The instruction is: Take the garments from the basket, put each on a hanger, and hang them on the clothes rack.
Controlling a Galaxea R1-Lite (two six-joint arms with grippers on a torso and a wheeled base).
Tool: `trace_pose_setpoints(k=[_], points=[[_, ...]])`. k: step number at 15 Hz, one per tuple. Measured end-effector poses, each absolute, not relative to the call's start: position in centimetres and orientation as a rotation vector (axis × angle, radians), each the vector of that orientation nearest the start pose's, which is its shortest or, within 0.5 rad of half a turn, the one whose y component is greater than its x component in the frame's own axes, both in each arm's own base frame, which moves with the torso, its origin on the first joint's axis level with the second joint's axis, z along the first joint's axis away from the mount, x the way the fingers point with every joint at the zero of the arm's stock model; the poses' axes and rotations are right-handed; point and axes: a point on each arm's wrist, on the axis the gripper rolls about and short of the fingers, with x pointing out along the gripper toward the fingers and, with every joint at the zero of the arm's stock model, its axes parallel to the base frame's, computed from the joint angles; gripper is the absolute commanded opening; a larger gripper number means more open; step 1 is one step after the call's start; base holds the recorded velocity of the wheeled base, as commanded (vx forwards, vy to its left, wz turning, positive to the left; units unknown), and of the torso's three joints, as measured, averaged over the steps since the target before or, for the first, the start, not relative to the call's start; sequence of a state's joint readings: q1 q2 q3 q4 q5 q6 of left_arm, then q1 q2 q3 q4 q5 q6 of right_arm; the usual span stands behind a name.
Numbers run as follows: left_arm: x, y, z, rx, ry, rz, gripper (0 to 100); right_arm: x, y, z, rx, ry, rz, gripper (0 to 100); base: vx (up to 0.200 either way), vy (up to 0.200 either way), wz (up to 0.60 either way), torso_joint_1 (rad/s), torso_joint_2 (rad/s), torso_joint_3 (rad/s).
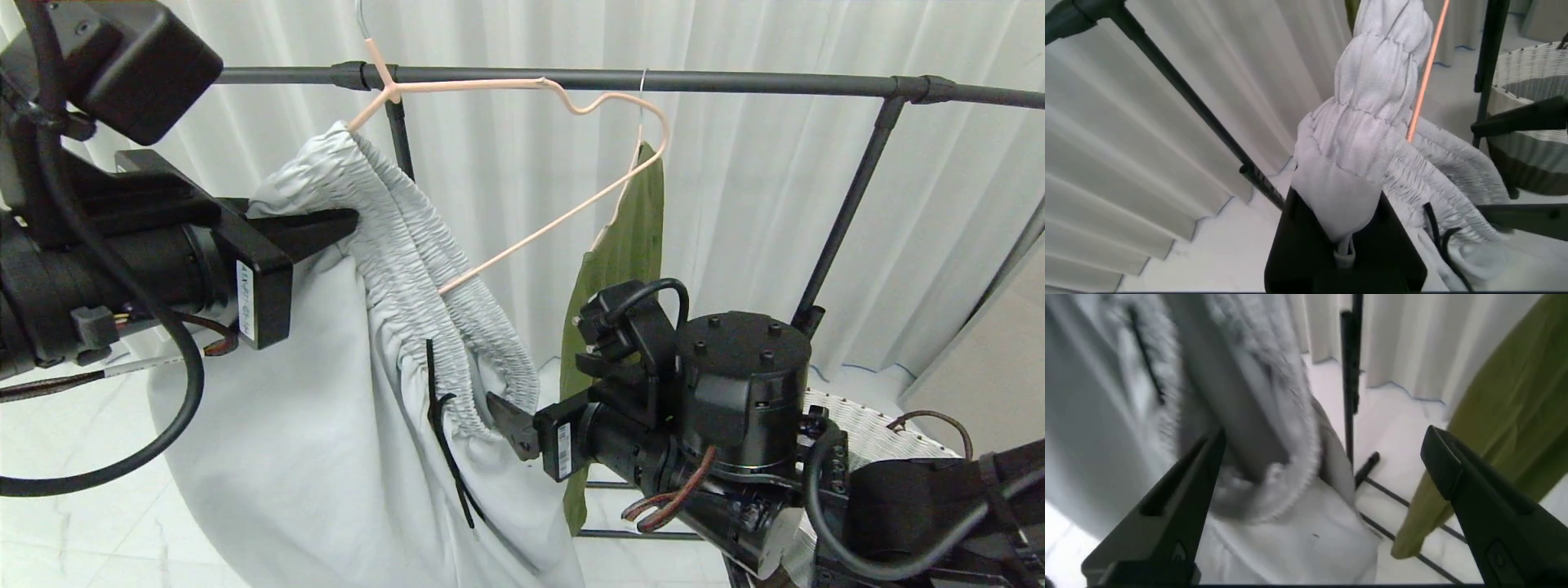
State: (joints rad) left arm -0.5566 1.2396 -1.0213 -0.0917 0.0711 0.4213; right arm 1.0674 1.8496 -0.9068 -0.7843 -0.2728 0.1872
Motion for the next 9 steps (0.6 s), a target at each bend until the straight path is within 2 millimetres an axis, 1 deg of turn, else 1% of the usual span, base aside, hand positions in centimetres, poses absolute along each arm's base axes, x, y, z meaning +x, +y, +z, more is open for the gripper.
trace_pose_setpoints(k=[1,4,6,9], points=[[16.3,-9.9,30.7,0.451,0.016,-0.503,0,17.5,29.9,17.2,0.07,0.209,0.766,0,0.0,0.0,0.0,0.0,0.0,0.0],[16.1,-9.8,30.9,0.448,0.009,-0.503,0,18.2,29.0,16.3,0.05,0.234,0.733,0,0.0,0.0,0.0,0.0,0.0,0.0],[16.0,-9.8,30.8,0.449,0.01,-0.503,0,18.8,28.4,16.1,0.044,0.241,0.71,0,0.0,0.0,0.0,0.0,0.0,0.0],[15.9,-9.7,30.5,0.458,0.017,-0.503,0,20.5,26.7,16.5,0.051,0.227,0.643,0,0.0,0.0,0.0,0.0,0.0,0.0]])
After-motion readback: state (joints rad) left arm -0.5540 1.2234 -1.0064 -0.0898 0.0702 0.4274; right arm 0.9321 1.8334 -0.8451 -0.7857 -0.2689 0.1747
